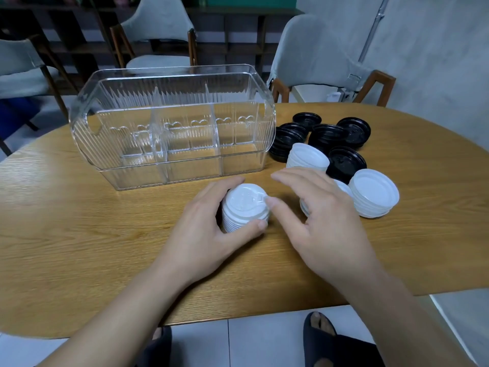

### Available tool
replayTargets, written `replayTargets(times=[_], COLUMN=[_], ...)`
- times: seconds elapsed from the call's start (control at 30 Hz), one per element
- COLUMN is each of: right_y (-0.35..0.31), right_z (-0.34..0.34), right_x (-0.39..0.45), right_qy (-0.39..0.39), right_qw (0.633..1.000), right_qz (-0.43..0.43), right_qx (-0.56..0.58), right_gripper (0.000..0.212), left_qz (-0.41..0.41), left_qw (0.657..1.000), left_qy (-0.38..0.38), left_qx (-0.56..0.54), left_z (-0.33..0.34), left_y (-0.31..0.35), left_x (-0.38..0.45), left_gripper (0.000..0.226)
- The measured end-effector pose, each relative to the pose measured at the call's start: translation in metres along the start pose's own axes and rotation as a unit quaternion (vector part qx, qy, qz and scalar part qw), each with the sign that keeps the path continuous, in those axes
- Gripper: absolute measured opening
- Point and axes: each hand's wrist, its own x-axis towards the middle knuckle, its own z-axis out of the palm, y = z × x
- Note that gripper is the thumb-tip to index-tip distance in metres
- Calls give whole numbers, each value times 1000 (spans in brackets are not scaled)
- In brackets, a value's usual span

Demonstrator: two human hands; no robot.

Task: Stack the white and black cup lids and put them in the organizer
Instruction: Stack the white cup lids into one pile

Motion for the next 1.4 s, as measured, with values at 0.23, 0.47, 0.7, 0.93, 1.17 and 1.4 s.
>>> replayTargets(times=[0.23,0.47,0.7,0.93,1.17,1.4], right_y=[32,40,34,31,30,27], right_z=[-15,-14,-9,-11,-14,-20], right_x=[-5,-6,-6,-6,-5,-5], right_qy=[11,21,30,26,46,87], right_qw=[985,972,969,979,982,985], right_qz=[67,92,86,119,129,87], right_qx=[-158,-215,-229,-160,-126,-124], right_gripper=[37,23,23,28,27,16], left_qz=[7,8,10,12,13,14], left_qw=[1000,1000,1000,1000,1000,1000], left_qy=[-2,-8,-9,-12,-10,-5], left_qx=[4,-2,0,-6,-4,0], left_z=[2,3,2,1,1,1], left_y=[3,2,1,2,3,3], left_x=[1,2,2,1,0,0], left_gripper=[81,82,82,82,81,83])
